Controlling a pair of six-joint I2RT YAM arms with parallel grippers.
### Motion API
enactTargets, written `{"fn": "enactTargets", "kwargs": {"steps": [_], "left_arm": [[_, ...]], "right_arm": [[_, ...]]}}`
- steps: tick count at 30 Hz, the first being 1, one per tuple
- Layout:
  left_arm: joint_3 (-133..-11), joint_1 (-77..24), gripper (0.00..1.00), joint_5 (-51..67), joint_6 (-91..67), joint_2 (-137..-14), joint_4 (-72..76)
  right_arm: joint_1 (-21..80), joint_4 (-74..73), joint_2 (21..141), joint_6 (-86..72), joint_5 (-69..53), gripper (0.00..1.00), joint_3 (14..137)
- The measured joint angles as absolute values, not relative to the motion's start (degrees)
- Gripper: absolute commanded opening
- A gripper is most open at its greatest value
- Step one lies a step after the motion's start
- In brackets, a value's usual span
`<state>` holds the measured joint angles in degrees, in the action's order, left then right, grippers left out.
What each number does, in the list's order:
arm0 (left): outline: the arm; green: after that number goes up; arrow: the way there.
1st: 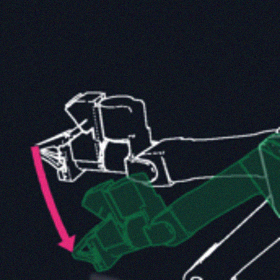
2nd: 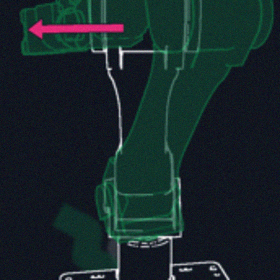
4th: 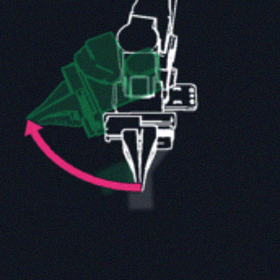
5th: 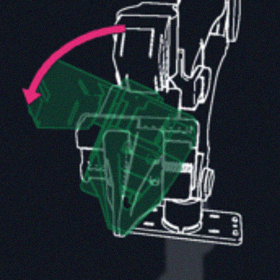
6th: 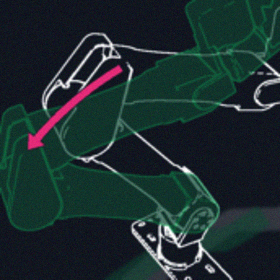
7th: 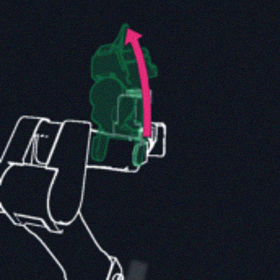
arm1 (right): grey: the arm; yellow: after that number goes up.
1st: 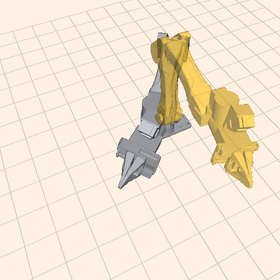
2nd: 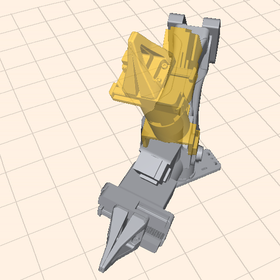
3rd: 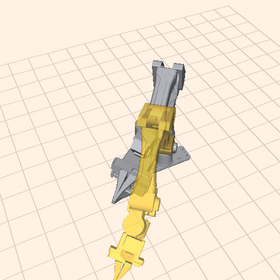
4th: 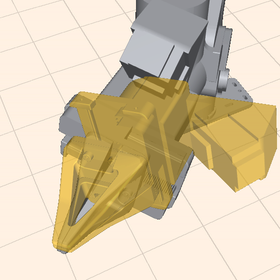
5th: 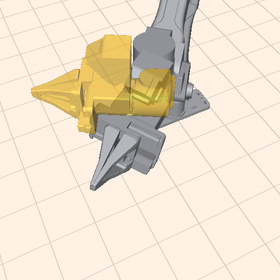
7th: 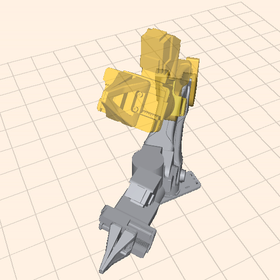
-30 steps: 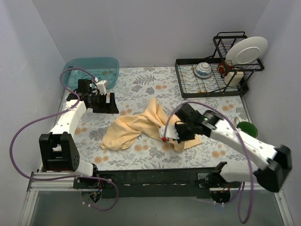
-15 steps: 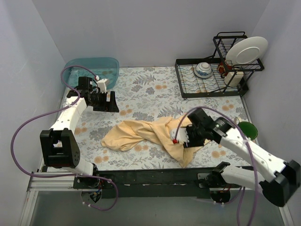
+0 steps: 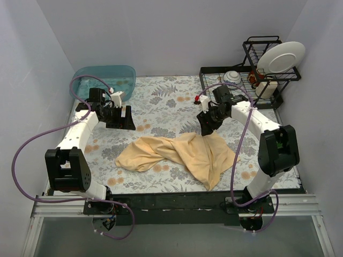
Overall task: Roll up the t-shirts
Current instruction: Flatten out the T-shirt at the center of the board.
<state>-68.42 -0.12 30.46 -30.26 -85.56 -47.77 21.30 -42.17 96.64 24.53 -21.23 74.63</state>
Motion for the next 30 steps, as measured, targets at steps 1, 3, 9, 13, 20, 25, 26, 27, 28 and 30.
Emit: {"fn": "enactTargets", "kwargs": {"steps": [1, 3, 9, 13, 20, 25, 26, 27, 28, 30], "left_arm": [[-68.42, -0.12, 0.8, 30.46, -30.26, -85.43, -47.83], [-68.42, -0.12, 0.81, 30.46, -30.33, -85.14, -47.88], [-68.2, -0.12, 0.81, 30.46, -30.48, -83.55, -47.97], [-67.9, -0.12, 0.81, 30.46, -30.46, -82.74, -48.07], [-67.83, -0.12, 0.81, 30.46, -30.46, -82.65, -48.07], [-67.83, -0.12, 0.81, 30.46, -30.46, -82.65, -48.07], [-67.83, -0.12, 0.81, 30.46, -30.46, -82.65, -48.07], [-67.83, -0.12, 0.81, 30.46, -30.46, -82.65, -48.07], [-67.83, -0.12, 0.81, 30.46, -30.46, -82.65, -48.07], [-67.83, -0.12, 0.81, 30.46, -30.46, -82.65, -48.07]], "right_arm": [[21.28, -42.15, 97.01, 23.09, -22.15, 0.59, 74.63], [21.37, -42.13, 97.25, 20.38, -24.14, 0.59, 74.63], [21.5, -41.1, 97.25, 14.74, -27.35, 0.61, 73.34], [21.5, -40.45, 97.89, 12.86, -27.35, 0.61, 71.85], [21.5, -39.55, 99.2, 11.31, -27.29, 0.58, 71.44], [21.5, -38.39, 99.88, 10.48, -27.68, 0.56, 71.02], [21.5, -38.22, 99.88, 10.33, -27.86, 0.56, 70.67], [21.5, -38.09, 99.88, 10.2, -28.03, 0.56, 70.32], [21.5, -37.98, 99.92, 10.0, -28.21, 0.56, 70.04], [21.5, -37.63, 100.01, 9.52, -28.53, 0.55, 69.47]]}}
